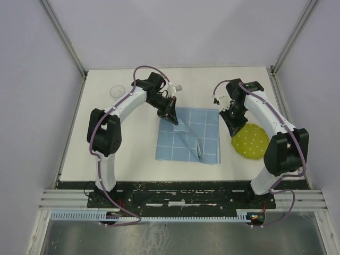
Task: Set the dinner table for one person
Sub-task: Flatten out the napkin at the center of the board.
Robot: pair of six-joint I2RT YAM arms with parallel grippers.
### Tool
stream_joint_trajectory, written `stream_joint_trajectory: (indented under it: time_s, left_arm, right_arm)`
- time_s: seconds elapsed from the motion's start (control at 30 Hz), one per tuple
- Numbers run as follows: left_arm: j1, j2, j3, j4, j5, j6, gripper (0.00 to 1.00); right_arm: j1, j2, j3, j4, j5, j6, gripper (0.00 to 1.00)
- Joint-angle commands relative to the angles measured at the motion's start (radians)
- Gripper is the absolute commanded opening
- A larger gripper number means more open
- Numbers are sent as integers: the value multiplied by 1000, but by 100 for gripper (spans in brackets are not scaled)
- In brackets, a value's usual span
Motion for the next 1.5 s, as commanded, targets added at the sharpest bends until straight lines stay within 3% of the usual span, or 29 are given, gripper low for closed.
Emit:
stream_joint_trajectory:
  time_s: [0.0,0.17,0.47,0.6,0.97,1.17,1.33,1.47]
  left_arm:
    - [5,23,81,17,-22,-17,3]
    - [12,68,120,18,-44,-15,3]
    - [22,155,245,-6,-71,0,3]
    - [29,160,241,-10,-77,2,3]
    - [37,71,185,-5,-95,11,3]
    - [41,51,184,-7,-93,11,3]
    - [51,43,191,-11,-85,11,3]
    - [59,39,189,-14,-72,8,3]
  right_arm:
    - [16,-27,63,-25,-111,13,24]
    - [97,11,85,5,-83,50,43]
    - [245,120,153,166,-14,114,44]
    - [270,161,130,339,-15,126,52]
    - [311,326,177,438,-49,143,51]
    - [315,329,189,435,-57,136,39]
    - [317,270,148,432,-5,113,5]
    - [316,221,116,416,41,98,2]
